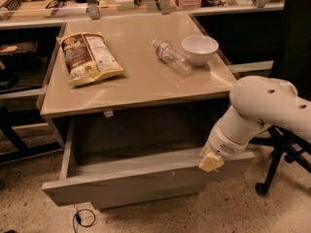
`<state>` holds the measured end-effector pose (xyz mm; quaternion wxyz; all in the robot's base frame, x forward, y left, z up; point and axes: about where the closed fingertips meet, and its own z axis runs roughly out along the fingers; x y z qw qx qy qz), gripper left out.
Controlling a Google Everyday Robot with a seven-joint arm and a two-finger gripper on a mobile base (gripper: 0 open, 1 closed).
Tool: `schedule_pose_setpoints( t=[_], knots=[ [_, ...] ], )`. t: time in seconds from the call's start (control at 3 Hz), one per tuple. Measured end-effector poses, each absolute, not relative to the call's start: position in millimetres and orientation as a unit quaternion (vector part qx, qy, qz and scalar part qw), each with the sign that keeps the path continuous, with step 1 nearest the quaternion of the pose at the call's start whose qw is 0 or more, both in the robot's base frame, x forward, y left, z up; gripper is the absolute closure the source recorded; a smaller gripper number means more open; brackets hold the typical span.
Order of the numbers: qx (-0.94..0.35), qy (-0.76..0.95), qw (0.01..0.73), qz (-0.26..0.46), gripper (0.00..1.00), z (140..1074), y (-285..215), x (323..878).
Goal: Open top drawer
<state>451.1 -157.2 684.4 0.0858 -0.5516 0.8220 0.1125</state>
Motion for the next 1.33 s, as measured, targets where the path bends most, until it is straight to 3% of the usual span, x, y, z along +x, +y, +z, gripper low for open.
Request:
schedule_pose_setpoints(
  t=[1.33],
  knots=[
    [-0.545, 0.828, 0.072, 0.116, 1.00, 691, -163, 421]
  ],
)
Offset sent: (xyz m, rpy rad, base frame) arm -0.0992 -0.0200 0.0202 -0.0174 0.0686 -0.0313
